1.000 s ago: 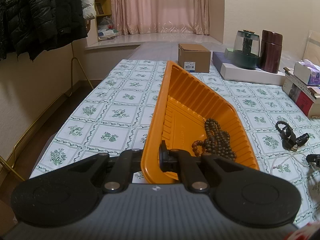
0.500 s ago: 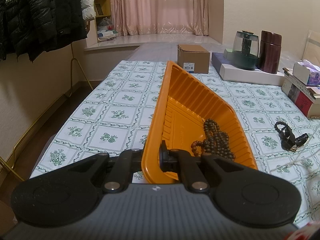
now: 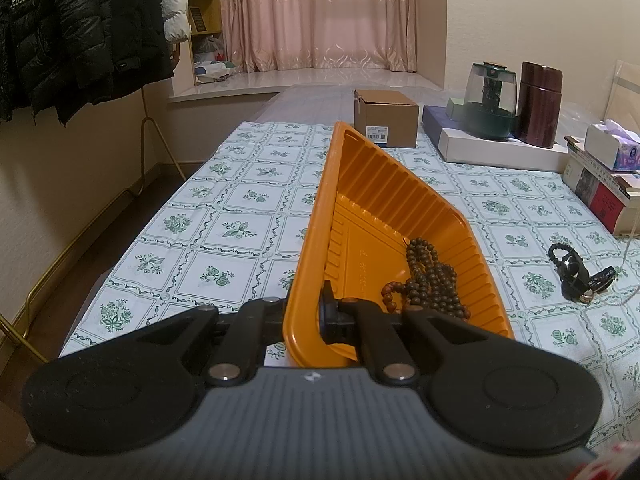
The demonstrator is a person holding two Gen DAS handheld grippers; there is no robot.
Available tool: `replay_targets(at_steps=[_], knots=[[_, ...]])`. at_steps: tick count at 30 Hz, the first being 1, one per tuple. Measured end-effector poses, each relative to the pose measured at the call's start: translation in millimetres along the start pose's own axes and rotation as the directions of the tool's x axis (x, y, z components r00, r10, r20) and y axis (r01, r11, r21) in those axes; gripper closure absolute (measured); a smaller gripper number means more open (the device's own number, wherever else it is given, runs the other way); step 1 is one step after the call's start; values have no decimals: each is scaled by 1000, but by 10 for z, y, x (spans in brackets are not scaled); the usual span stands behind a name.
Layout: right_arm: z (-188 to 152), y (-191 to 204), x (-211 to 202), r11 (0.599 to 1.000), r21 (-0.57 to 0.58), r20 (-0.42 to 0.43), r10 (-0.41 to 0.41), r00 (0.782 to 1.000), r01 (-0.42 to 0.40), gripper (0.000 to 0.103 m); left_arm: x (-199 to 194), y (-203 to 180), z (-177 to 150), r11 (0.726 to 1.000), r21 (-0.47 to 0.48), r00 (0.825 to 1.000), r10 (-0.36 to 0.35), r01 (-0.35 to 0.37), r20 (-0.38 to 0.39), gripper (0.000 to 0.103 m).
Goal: Organize jewelry
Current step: 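Lift the pearl necklace and release it into the tray with the right gripper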
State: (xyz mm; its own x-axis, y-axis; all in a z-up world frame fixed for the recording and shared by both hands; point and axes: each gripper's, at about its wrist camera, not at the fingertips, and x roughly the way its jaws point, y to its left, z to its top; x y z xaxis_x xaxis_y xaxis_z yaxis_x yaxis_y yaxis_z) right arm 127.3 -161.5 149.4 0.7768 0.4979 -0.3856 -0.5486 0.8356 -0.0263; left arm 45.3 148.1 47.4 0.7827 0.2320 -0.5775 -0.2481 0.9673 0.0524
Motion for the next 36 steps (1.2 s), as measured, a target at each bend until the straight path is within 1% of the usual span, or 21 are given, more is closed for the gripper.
replay_targets(at_steps=[3,6,11,15,18,22,25,28,33,36], knots=[[133,116,-1,998,-6,25,55,998,-55,101,-1,-3,-1,1000,-1,1000,0,0,0,97],[262,260,29,993,-7,52,118,992,-118,101,-1,-2,-1,1000,0,1000,1,-1,0,97],[455,532,119,976,-18,83,219,972,-218,101,-3,-3,1,1000,-3,1000,-1,1,0,97],[546,744,239,958,-34,85,287,954,-286,101,-5,-5,3,1000,-4,1000,-1,1,0,97],[552,907,367,946,-59,64,322,945,-318,101,-9,-9,2,1000,-4,1000,-2,2,0,97],[500,1093,651,931,-71,7,361,933,-359,101,-9,-11,1,1000,-4,1000,-2,2,0,97],[434,1166,857,930,-68,-28,360,933,-361,101,-9,-13,3,1000,-6,1000,-1,1,-1,97],[318,1163,1032,929,-36,-67,365,929,-368,101,-7,-19,2,1000,-6,1000,-2,2,-2,97],[155,1122,1275,916,44,-143,402,905,-400,101,-7,-16,2,1000,-7,1000,-2,2,-2,97],[101,1104,1366,912,61,-155,409,899,-405,101,-8,-15,1,1000,-7,1000,-2,2,-1,97]])
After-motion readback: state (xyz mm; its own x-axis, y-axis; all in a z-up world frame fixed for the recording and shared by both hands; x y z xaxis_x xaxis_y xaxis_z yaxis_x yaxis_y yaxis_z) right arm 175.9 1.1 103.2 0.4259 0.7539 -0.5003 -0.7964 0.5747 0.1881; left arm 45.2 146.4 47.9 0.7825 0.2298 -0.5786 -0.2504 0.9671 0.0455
